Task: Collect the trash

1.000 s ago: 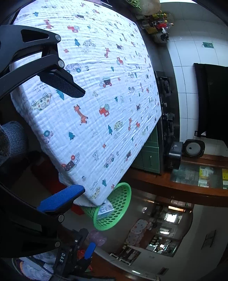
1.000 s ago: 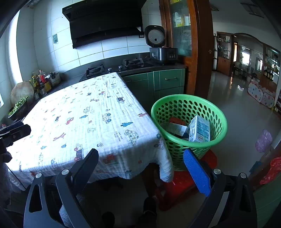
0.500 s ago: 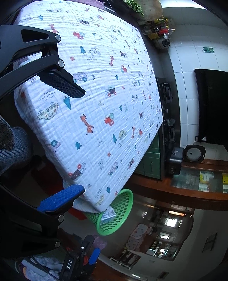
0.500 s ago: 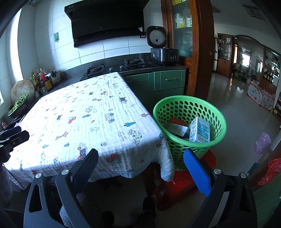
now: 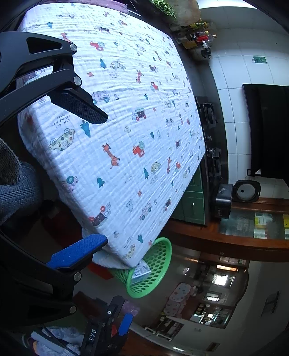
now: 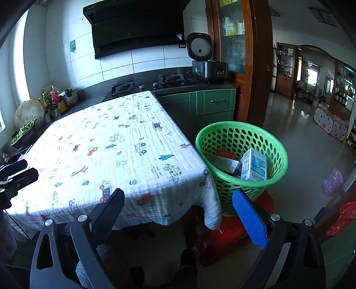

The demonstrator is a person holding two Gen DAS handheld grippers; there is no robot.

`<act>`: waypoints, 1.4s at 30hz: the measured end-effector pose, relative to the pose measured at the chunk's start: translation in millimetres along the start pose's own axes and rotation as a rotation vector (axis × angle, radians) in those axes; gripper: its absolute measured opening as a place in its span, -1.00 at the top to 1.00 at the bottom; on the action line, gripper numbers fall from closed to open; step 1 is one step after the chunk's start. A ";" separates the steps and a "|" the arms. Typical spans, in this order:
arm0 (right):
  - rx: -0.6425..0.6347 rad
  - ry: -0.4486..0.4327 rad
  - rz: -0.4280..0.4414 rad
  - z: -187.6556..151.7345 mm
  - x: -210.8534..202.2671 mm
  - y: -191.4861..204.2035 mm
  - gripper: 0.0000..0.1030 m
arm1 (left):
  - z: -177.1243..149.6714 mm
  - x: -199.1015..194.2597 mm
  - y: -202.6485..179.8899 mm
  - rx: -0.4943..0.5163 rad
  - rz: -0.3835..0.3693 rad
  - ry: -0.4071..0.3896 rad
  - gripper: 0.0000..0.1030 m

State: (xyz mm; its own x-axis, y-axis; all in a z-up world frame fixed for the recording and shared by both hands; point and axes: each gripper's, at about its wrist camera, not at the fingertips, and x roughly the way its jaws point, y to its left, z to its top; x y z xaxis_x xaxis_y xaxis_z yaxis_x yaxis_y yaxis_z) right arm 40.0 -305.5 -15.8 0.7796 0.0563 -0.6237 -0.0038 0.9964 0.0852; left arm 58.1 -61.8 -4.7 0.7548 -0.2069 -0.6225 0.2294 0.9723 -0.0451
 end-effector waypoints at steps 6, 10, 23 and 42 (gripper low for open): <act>0.000 -0.001 0.003 -1.7 0.8 0.6 -0.83 | -1.7 -0.5 -0.3 0.006 0.006 0.000 -0.90; -0.002 -0.001 0.000 -1.9 1.0 0.5 -0.83 | -1.9 -0.2 0.3 0.002 0.009 0.002 -0.90; -0.004 -0.003 0.002 -1.8 0.2 0.3 -0.83 | -5.3 -1.1 1.3 0.007 0.022 0.006 -0.90; -0.003 -0.006 0.007 -1.8 0.3 1.6 -0.83 | -5.5 -1.5 1.4 0.007 0.032 0.006 -0.90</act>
State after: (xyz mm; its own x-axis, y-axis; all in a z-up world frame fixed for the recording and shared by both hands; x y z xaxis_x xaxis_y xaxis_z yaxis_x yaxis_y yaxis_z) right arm 39.2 -303.7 -17.2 0.7831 0.0626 -0.6188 -0.0110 0.9962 0.0870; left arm 54.0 -59.6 -8.1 0.7583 -0.1750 -0.6280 0.2093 0.9777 -0.0197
